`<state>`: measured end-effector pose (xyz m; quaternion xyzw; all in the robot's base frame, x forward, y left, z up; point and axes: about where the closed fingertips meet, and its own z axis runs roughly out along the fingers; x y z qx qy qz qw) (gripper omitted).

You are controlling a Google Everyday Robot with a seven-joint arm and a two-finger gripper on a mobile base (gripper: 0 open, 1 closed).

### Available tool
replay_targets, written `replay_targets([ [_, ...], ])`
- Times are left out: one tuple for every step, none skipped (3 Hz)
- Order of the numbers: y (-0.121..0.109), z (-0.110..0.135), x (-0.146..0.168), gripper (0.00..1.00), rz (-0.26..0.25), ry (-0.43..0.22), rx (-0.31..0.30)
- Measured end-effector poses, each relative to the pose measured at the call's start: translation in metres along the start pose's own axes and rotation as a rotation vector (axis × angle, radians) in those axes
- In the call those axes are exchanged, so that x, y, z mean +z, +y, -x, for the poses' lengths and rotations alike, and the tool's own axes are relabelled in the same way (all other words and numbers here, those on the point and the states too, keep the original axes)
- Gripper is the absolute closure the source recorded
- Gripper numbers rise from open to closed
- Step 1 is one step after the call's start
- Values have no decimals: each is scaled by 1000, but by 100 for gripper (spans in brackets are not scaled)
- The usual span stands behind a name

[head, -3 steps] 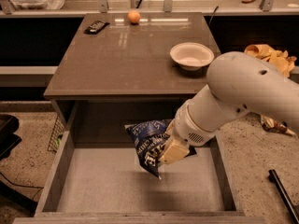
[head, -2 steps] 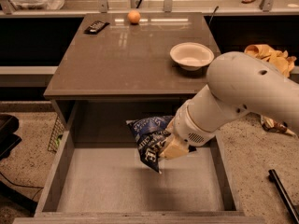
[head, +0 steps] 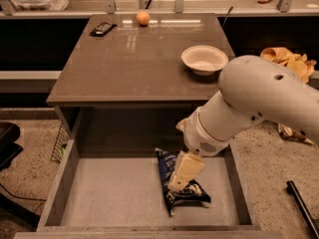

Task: Place blue chip bag into top drawer

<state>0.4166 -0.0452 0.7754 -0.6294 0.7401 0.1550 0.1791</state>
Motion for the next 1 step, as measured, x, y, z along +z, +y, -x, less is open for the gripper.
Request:
replay_targets([
  [0,0,0,0,0,0,0],
])
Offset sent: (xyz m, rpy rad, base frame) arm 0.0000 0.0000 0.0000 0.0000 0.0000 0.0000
